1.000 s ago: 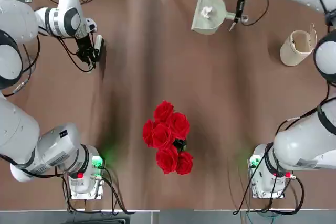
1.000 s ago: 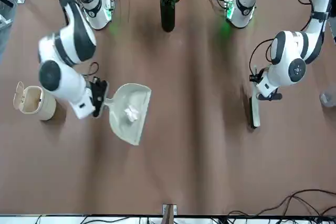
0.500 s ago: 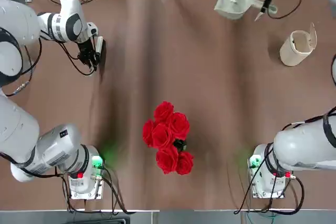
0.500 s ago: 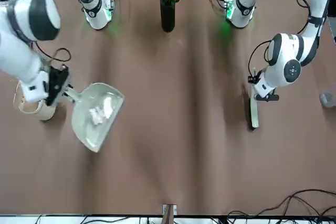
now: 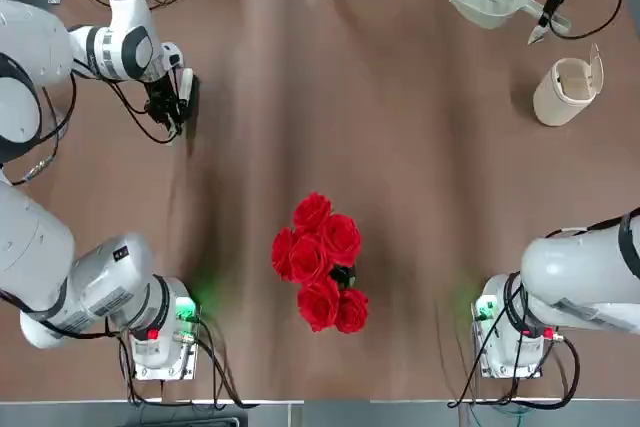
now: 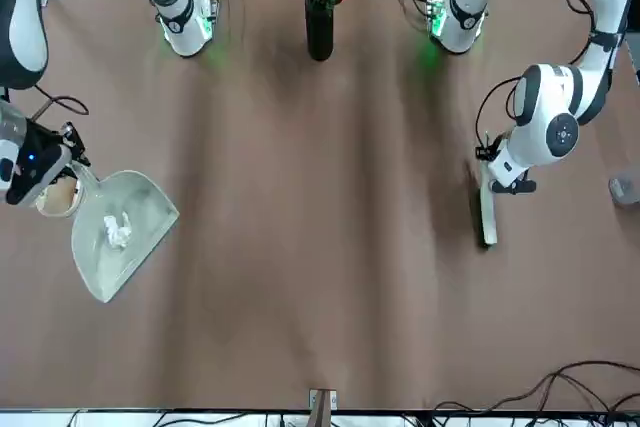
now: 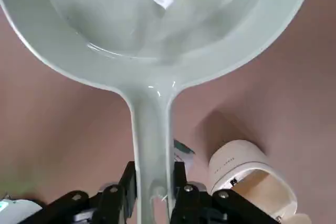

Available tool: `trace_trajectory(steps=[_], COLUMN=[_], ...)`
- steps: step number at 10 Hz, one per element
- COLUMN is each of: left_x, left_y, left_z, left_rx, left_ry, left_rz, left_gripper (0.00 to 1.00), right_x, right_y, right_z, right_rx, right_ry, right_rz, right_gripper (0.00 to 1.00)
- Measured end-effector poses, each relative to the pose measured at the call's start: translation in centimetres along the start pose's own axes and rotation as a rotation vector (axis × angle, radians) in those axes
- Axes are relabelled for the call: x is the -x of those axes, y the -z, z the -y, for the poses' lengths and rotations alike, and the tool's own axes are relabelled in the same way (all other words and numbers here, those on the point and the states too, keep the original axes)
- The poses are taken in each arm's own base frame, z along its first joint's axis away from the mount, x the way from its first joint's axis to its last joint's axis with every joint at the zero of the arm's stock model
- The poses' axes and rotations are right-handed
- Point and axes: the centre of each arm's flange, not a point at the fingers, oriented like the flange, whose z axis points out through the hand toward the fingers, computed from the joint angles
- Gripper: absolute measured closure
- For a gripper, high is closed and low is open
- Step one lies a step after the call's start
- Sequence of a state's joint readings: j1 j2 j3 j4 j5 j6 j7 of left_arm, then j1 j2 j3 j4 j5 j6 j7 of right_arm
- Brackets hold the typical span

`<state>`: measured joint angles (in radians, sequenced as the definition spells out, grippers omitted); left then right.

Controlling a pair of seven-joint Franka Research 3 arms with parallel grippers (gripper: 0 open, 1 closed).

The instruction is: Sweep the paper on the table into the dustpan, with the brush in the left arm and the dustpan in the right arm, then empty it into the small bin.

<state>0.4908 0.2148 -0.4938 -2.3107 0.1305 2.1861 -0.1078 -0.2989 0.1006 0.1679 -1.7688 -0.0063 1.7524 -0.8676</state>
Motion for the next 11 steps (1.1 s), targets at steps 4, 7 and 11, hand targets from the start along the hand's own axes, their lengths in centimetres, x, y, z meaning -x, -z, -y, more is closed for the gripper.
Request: trace_trajectory(steps=[4, 7, 11], left_x=[-0.1, -0.3, -1.2], left_y=[0.0, 0.5, 6.7], left_z=[-0.1, -0.1, 0.0], left_rx=[0.001, 0.001, -0.027], left_ry=[-0.001, -0.002, 0.065], left_rz=[-0.002, -0.017, -0.101], left_gripper=[0.61, 0.29, 0.00], right_x=[1.1, 1.8, 1.6], right_y=[1.5, 1.7, 1.8], right_z=[-1.1, -1.7, -1.6], right_rx=[0.016, 0.002, -0.040], right_ry=[-0.196, -0.427, -0.678], right_rz=[-0.021, -0.032, -0.059], right_gripper=[0.68, 0.68, 0.68])
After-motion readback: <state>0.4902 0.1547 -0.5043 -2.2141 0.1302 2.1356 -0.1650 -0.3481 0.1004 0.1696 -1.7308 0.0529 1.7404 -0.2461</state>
